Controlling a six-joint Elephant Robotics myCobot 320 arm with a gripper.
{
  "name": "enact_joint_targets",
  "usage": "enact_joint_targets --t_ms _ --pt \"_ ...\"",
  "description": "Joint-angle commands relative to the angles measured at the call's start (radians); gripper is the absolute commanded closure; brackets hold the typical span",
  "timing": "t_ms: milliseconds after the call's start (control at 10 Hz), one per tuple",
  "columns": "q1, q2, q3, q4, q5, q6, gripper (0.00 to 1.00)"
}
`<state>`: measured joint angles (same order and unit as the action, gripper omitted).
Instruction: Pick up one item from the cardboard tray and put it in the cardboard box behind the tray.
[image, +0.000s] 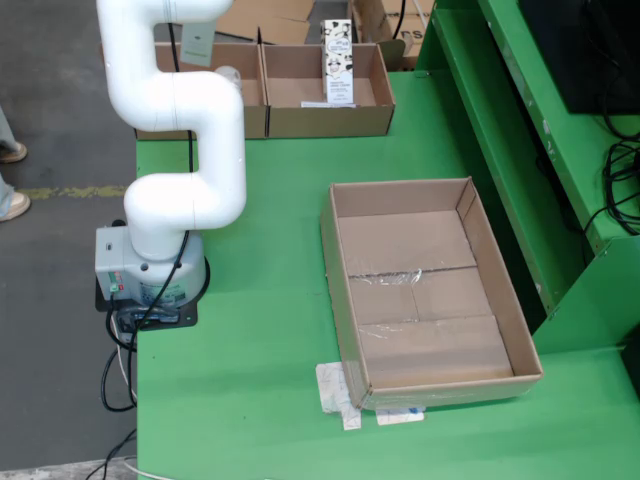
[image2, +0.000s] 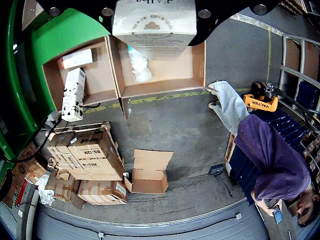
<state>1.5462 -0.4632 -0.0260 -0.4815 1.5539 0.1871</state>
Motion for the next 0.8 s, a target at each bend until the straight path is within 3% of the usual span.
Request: enact_joint_targets --t_ms 0,300,500,600,700 --pt "0.018 -0.020 0.026 0.074 -0.005 -0.018 1.00" --pt "-0.056 -0.061 0.026 0.172 0.028 -0.084 1.00" --pt "-0.117 -0.061 0.026 0.109 0.079 -0.120 1.00" --pt "-0.139 -0.001 -0.128 0.197 0.095 -0.131 1.00" --pt "-0.139 -0.001 -0.128 0.197 0.095 -0.131 1.00"
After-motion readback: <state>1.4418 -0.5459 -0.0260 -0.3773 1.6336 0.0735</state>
